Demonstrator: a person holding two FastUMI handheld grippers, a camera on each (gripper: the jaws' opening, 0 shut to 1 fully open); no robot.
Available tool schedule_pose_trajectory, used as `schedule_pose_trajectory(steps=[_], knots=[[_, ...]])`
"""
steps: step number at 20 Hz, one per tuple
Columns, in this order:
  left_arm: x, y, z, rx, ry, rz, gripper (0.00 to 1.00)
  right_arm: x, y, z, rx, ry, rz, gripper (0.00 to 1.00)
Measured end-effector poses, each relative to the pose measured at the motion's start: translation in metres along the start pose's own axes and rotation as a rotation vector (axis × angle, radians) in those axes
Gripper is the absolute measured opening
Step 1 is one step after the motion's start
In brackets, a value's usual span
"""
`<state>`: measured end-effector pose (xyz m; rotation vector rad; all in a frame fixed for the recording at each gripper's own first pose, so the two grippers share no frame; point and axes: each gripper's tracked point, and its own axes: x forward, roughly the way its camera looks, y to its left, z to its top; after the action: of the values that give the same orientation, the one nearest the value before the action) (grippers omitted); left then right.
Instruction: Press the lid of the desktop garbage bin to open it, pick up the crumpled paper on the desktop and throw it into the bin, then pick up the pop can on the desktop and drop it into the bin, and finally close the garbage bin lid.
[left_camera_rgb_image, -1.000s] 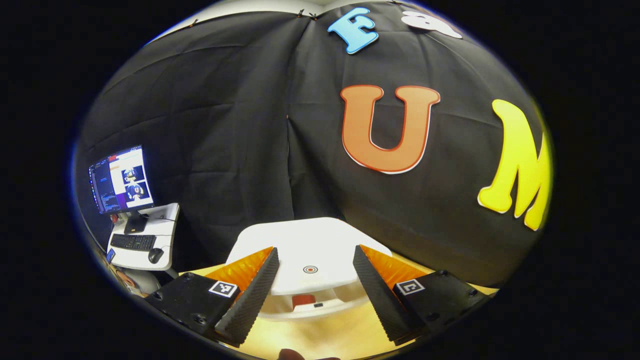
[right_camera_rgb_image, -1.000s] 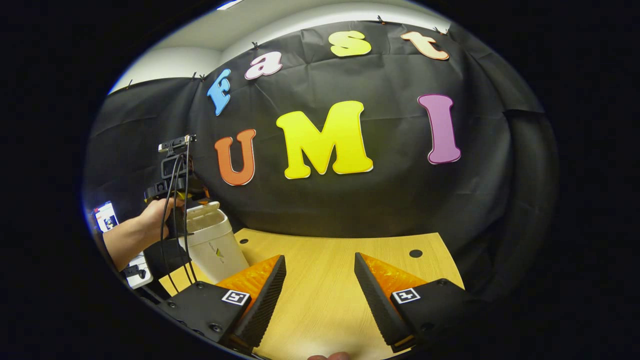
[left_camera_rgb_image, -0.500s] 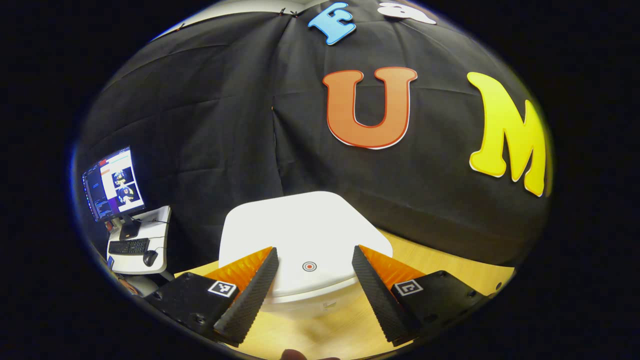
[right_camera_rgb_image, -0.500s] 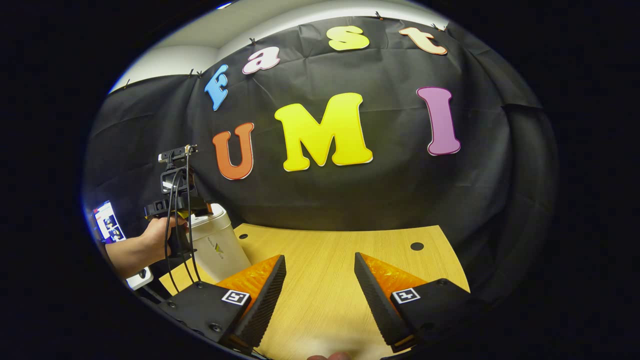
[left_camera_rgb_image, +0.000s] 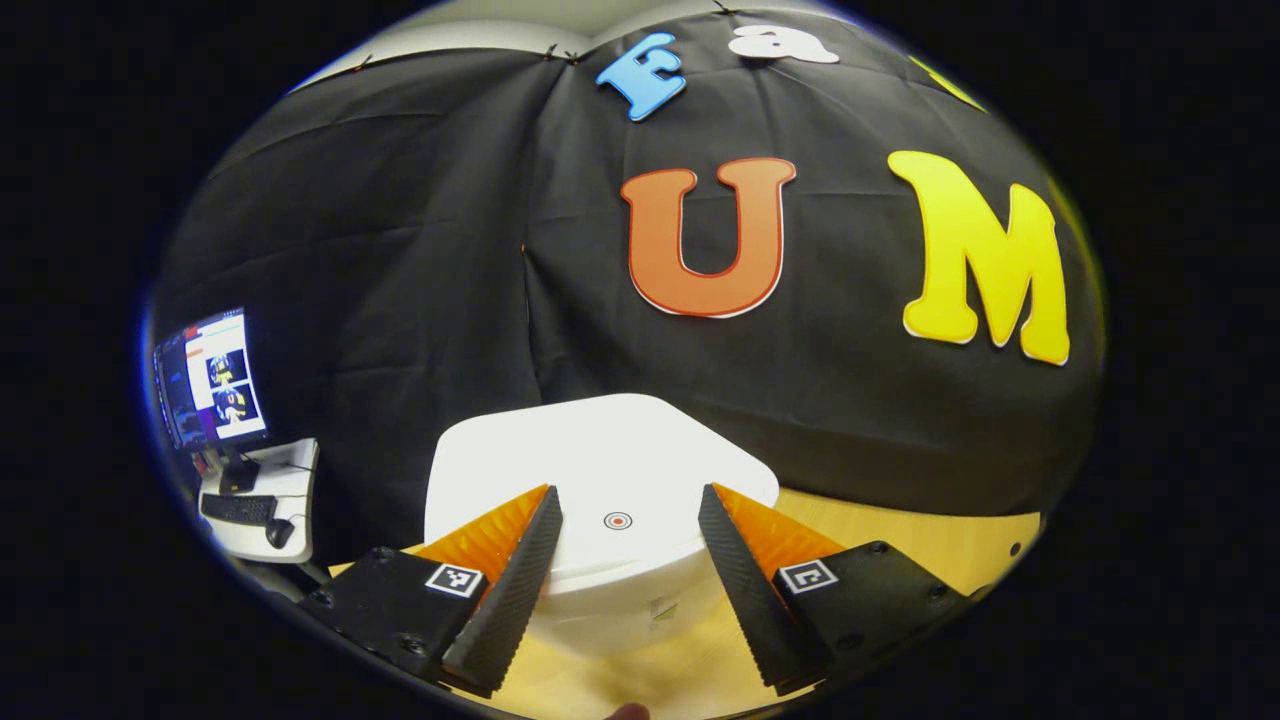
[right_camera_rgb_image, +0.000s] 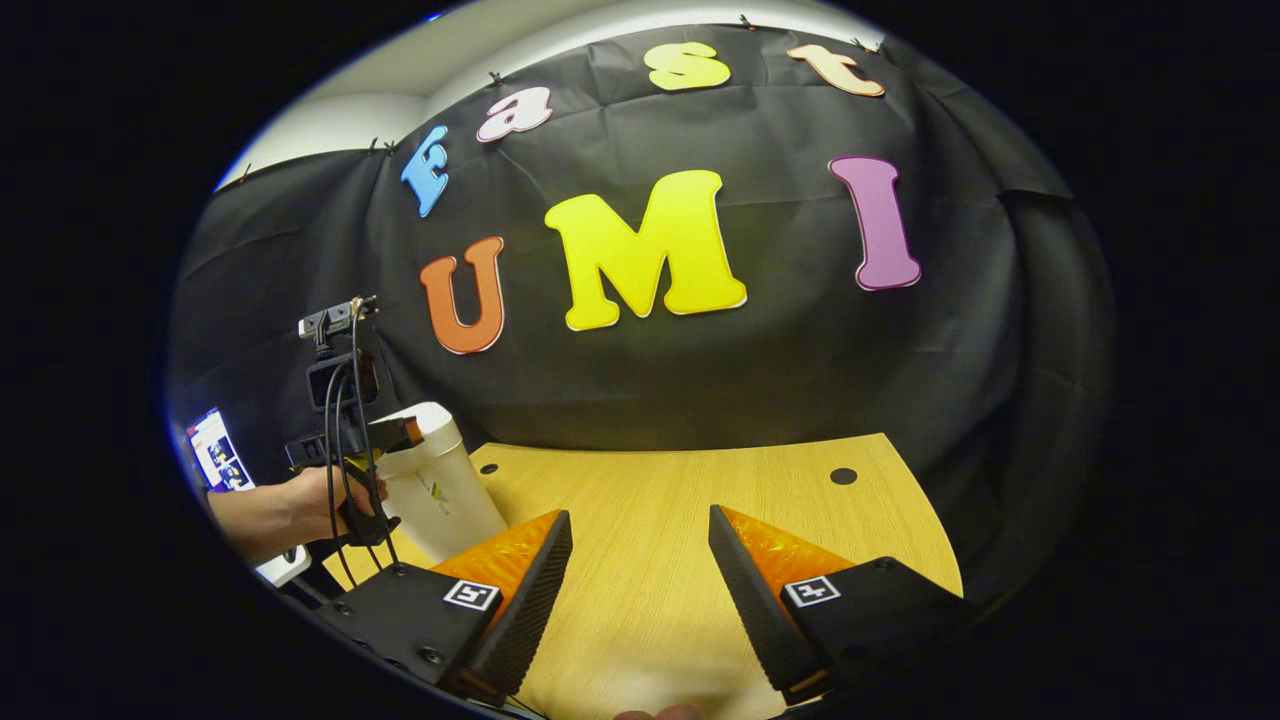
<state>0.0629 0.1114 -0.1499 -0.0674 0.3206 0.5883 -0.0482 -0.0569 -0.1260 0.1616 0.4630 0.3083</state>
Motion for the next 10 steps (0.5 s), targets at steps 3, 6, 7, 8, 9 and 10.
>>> schedule_pose_trajectory(steps=[3,6,7,8,9,10], knots=[[-0.003,0.001,0.01,0.017,-0.021,-0.021,0.9,0.002,0.009,0.01,-0.026,-0.027,0.009,0.88],[-0.002,0.0,0.011,0.028,-0.02,-0.059,0.9,0.007,0.011,0.025,-0.061,-0.078,-0.019,0.87],[-0.004,-0.002,0.013,0.037,-0.017,-0.083,0.9,0.007,0.012,0.032,-0.064,-0.101,-0.028,0.88],[-0.003,-0.002,0.015,0.039,-0.023,-0.107,0.9,0.007,0.013,0.04,-0.064,-0.123,-0.038,0.87],[-0.003,-0.003,0.017,0.031,-0.032,-0.127,0.9,0.007,0.014,0.043,-0.064,-0.14,-0.047,0.87],[-0.005,-0.002,0.022,0.028,-0.046,-0.141,0.9,0.007,0.014,0.046,-0.066,-0.149,-0.058,0.88]])
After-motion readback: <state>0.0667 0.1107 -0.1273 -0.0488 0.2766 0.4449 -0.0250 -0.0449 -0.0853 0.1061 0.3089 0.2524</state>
